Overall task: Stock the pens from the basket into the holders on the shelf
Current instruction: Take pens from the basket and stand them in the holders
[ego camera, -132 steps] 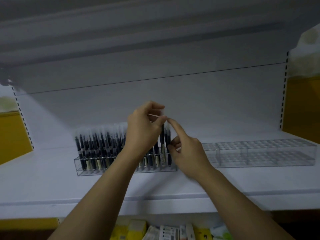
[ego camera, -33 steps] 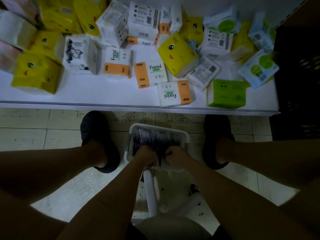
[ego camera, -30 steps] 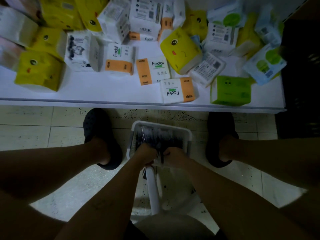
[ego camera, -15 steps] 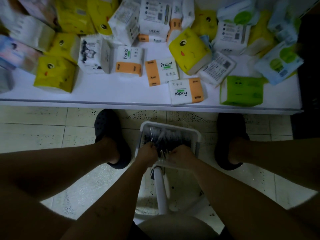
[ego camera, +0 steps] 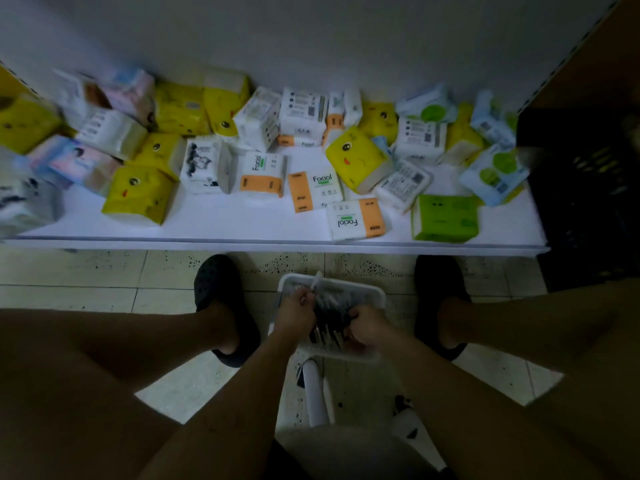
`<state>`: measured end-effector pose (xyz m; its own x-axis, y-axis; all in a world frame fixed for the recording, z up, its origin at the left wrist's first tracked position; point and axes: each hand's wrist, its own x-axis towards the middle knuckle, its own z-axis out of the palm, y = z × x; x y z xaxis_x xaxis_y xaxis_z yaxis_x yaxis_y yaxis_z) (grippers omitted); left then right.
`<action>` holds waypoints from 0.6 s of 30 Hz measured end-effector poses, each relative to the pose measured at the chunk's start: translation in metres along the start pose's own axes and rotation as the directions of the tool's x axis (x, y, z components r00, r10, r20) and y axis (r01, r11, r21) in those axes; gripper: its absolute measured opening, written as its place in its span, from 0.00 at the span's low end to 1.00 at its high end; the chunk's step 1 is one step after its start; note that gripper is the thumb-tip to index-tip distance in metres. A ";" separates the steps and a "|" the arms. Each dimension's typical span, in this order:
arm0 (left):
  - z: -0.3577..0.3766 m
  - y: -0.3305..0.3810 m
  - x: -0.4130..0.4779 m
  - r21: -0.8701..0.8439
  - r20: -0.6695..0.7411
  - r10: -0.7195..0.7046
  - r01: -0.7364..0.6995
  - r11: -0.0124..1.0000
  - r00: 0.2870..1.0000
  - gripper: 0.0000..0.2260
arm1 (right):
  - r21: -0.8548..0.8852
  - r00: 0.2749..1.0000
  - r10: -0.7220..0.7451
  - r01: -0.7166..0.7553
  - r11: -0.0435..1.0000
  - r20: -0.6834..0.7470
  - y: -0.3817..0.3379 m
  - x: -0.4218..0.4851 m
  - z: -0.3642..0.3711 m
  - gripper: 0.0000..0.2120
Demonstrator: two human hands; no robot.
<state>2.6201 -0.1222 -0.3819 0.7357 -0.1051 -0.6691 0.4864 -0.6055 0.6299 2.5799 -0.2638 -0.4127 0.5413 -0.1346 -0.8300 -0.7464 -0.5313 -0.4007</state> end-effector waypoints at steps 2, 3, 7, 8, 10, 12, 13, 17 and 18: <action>-0.002 0.006 -0.006 -0.031 -0.013 0.017 -0.018 0.999 1.000 0.07 | 0.048 1.000 -0.024 0.025 0.999 -0.015 -0.006 -0.011 -0.005 0.09; -0.002 0.009 -0.009 -0.051 -0.010 0.015 -0.016 0.999 1.000 0.06 | 0.089 0.999 -0.033 0.037 0.995 -0.041 -0.008 -0.016 -0.008 0.08; -0.005 0.025 -0.022 -0.104 -0.081 0.076 -0.085 0.991 0.994 0.06 | 0.194 0.980 -0.077 0.113 0.974 -0.184 -0.015 -0.035 -0.016 0.08; -0.007 0.032 -0.027 -0.123 -0.109 0.095 -0.109 0.986 0.989 0.08 | 0.190 0.963 -0.117 0.165 0.968 -0.242 -0.017 -0.038 -0.018 0.10; -0.011 0.044 -0.036 -0.145 -0.159 0.165 -0.189 0.971 0.973 0.12 | 0.175 0.900 -0.195 0.281 0.944 -0.389 -0.024 -0.050 -0.023 0.12; -0.016 0.057 -0.047 -0.156 -0.190 0.264 -0.295 0.943 0.946 0.14 | 0.158 0.808 -0.257 0.393 0.906 -0.530 -0.031 -0.062 -0.030 0.10; -0.019 0.063 -0.051 -0.151 -0.196 0.308 -0.339 0.929 0.931 0.15 | 0.156 0.774 -0.286 0.441 0.884 -0.565 -0.034 -0.068 -0.033 0.09; -0.028 0.090 -0.061 -0.269 -0.204 0.342 -0.389 0.881 0.917 0.11 | 0.387 0.770 -0.285 0.559 0.734 -0.571 -0.051 -0.087 -0.051 0.08; -0.030 0.097 -0.064 -0.320 -0.200 0.334 -0.383 0.866 0.921 0.09 | 0.406 0.761 -0.287 0.577 0.709 -0.582 -0.056 -0.092 -0.057 0.08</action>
<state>2.6345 -0.1506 -0.2658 0.9343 -0.1413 -0.3273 0.2902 -0.2316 0.9285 2.5938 -0.2697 -0.2914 0.8511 -0.4368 -0.2911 -0.3738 -0.1151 -0.9203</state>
